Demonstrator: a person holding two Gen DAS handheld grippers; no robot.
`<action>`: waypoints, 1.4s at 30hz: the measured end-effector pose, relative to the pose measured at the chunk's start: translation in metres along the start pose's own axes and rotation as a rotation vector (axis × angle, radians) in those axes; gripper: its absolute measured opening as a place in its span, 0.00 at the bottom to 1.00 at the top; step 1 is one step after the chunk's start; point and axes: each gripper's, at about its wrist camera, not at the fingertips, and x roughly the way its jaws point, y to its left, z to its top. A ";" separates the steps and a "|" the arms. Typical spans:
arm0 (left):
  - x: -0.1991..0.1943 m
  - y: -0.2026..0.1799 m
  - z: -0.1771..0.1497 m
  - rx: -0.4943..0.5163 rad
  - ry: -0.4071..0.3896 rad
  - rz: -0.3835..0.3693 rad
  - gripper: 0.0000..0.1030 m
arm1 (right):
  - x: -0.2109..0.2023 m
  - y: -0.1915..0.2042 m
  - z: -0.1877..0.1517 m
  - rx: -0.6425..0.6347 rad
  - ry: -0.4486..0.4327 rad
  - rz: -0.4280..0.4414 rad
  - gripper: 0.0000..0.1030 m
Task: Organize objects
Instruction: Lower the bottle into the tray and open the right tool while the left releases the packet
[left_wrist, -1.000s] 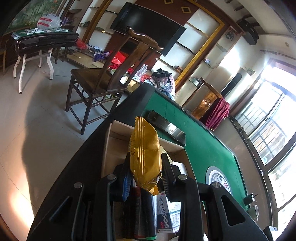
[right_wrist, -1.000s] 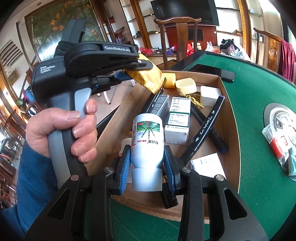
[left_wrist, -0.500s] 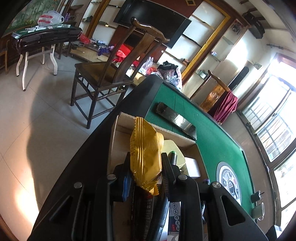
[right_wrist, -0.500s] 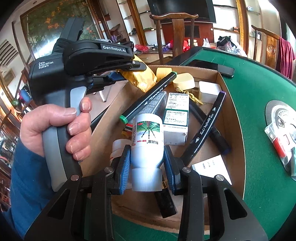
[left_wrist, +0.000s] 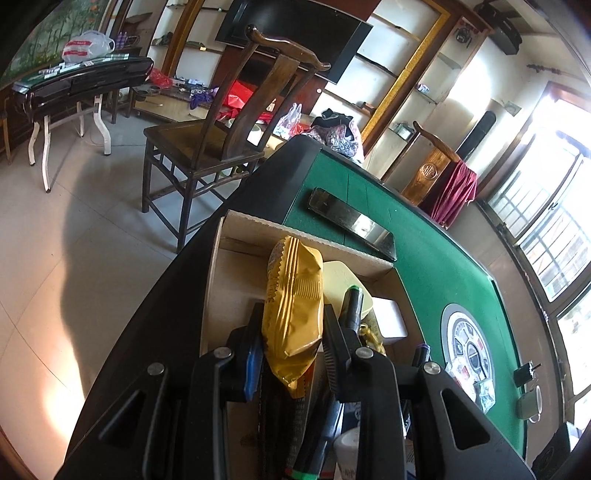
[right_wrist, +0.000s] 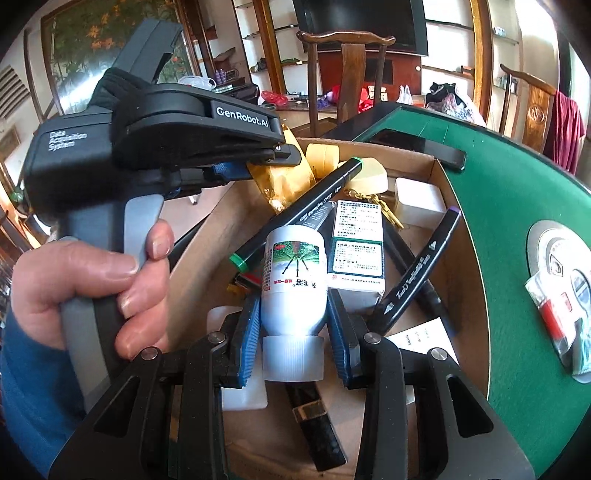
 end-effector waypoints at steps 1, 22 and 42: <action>0.000 0.000 0.000 0.005 0.000 0.002 0.28 | 0.001 0.000 0.002 0.000 0.002 -0.005 0.33; -0.012 0.006 0.005 -0.026 -0.066 0.032 0.38 | -0.010 0.007 0.001 -0.021 0.010 0.024 0.34; -0.029 -0.002 0.003 -0.010 -0.145 -0.003 0.45 | -0.052 -0.010 -0.013 0.047 -0.046 0.070 0.34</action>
